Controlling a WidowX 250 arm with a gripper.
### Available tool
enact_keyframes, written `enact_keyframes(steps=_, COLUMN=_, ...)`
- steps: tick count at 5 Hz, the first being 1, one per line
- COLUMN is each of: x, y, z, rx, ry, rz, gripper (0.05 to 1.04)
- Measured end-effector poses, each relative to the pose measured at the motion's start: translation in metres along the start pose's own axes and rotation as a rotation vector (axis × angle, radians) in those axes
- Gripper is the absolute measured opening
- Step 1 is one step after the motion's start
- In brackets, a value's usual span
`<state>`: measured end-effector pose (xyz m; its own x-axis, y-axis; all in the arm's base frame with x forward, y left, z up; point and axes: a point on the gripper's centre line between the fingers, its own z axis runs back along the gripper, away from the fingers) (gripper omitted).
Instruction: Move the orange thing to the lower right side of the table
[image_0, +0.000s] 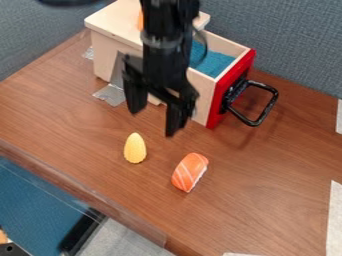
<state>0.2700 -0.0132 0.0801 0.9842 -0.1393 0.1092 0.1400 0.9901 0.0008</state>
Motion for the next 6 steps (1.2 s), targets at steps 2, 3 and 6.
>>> enact_keyframes(steps=2, x=-0.013, y=-0.038, z=-0.041, rx=0.020, ry=0.076, rz=-0.076, gripper=1.000)
enact_keyframes(steps=3, x=-0.016, y=-0.054, z=-0.056, rx=0.032, ry=0.102, rz=-0.115, gripper=1.000)
enact_keyframes(steps=6, x=0.008, y=-0.069, z=-0.089, rx=0.093, ry=0.122, rz=-0.110, gripper=0.975)
